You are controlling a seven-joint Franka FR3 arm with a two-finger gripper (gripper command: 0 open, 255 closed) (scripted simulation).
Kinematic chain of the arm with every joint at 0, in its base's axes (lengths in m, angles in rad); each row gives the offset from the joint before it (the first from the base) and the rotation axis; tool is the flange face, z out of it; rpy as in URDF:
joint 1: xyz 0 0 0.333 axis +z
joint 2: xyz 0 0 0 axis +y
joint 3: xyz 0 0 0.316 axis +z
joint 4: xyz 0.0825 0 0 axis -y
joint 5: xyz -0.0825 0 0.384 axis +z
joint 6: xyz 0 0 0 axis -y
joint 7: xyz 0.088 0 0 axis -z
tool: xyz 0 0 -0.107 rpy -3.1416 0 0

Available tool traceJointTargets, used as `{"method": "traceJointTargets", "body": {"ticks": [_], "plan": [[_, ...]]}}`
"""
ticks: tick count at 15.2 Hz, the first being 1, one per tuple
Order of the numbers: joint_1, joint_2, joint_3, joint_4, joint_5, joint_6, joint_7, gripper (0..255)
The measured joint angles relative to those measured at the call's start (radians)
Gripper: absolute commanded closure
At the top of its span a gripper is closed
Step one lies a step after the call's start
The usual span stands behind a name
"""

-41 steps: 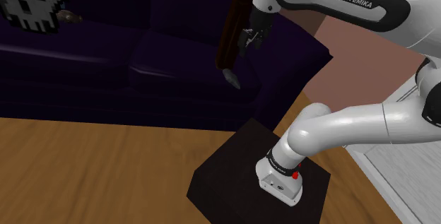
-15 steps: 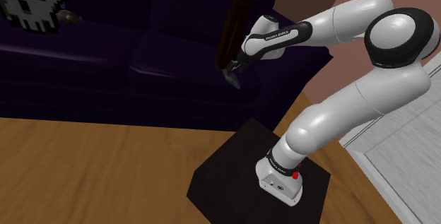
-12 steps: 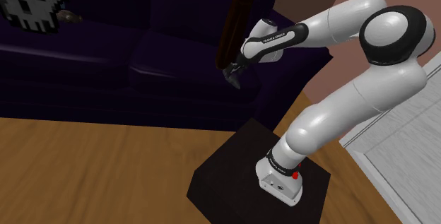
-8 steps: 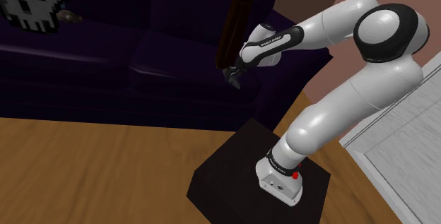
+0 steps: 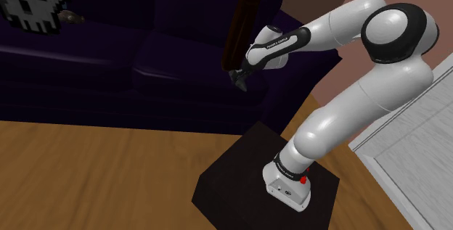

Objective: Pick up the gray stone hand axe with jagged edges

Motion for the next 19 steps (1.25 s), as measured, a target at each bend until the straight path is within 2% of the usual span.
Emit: {"method": "traceJointTargets", "body": {"ticks": [5, 19], "plan": [[-0.004, -0.015, 0.006, 0.005, -0.008, -0.02, 0.009, 255], [-0.025, -0.147, 0.04, 0.09, -0.045, -0.235, 0.041, 255]]}}
